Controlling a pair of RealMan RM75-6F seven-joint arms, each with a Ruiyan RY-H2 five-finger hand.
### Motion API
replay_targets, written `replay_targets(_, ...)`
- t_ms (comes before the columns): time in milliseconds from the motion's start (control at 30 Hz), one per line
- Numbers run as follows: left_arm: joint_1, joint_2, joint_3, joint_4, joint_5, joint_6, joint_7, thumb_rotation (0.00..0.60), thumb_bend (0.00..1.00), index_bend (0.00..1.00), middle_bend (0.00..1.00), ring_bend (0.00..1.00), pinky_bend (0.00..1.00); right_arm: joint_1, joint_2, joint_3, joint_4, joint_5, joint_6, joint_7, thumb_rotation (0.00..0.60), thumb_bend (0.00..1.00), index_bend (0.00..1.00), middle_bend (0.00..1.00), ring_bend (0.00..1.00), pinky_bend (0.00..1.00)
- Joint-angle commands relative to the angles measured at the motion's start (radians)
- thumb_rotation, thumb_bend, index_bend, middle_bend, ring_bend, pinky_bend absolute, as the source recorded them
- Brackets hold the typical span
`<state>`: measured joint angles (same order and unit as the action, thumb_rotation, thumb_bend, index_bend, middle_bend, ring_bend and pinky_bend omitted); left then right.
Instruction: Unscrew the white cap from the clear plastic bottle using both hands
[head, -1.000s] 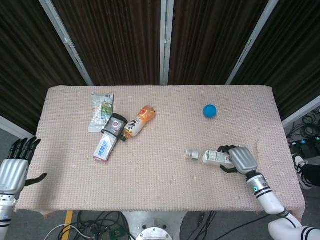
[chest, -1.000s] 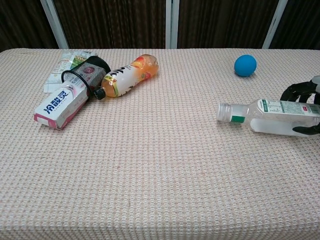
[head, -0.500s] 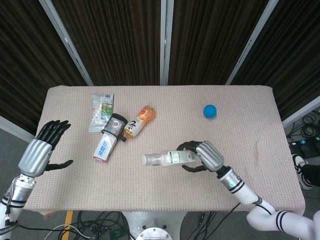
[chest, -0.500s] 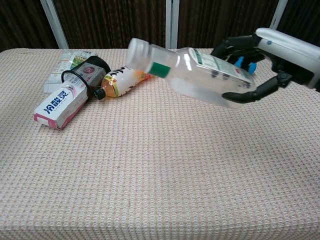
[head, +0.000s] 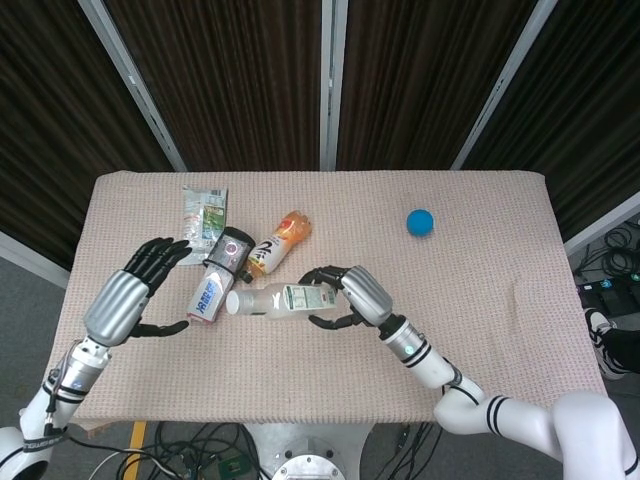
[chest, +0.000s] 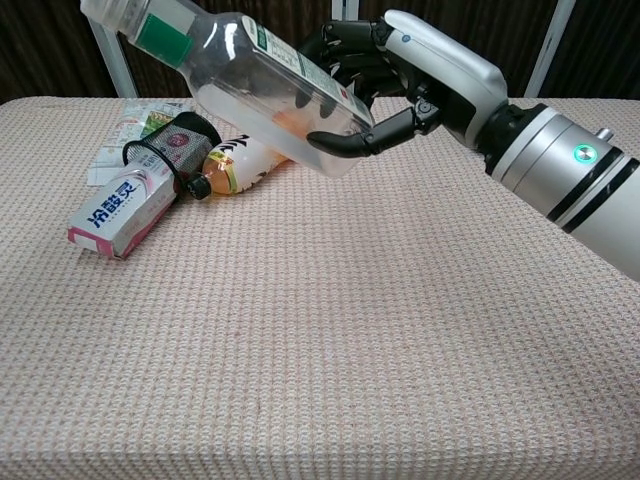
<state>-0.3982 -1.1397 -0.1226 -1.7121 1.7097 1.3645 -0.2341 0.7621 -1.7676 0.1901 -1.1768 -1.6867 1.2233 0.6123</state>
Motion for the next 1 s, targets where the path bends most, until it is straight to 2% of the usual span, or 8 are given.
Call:
replay_targets(33, -0.015, -0.015, -0.008, -0.003, -0.006, 0.000, -0.013, 0.600, 0.00, 0.07, 0.06, 0.03, 0.07, 0.013, -0.006, 0.004, 0.001, 0.017, -0.017, -0.029, 0.600, 0.37, 0.57, 0.50, 0.43, 0.61)
replay_targets(400, -0.062, -0.061, -0.028, 0.001, -0.030, -0.009, -0.045, 0.600, 0.00, 0.07, 0.06, 0.03, 0.07, 0.041, 0.012, 0.007, -0.052, 0.068, -0.065, -0.124, 0.600, 0.37, 0.57, 0.50, 0.43, 0.61)
replay_targets(1000, -0.108, -0.114, -0.027, 0.015, -0.037, -0.018, -0.027, 0.600, 0.00, 0.07, 0.06, 0.03, 0.07, 0.042, 0.034, -0.016, -0.078, 0.098, -0.071, -0.162, 0.600, 0.37, 0.57, 0.50, 0.43, 0.61)
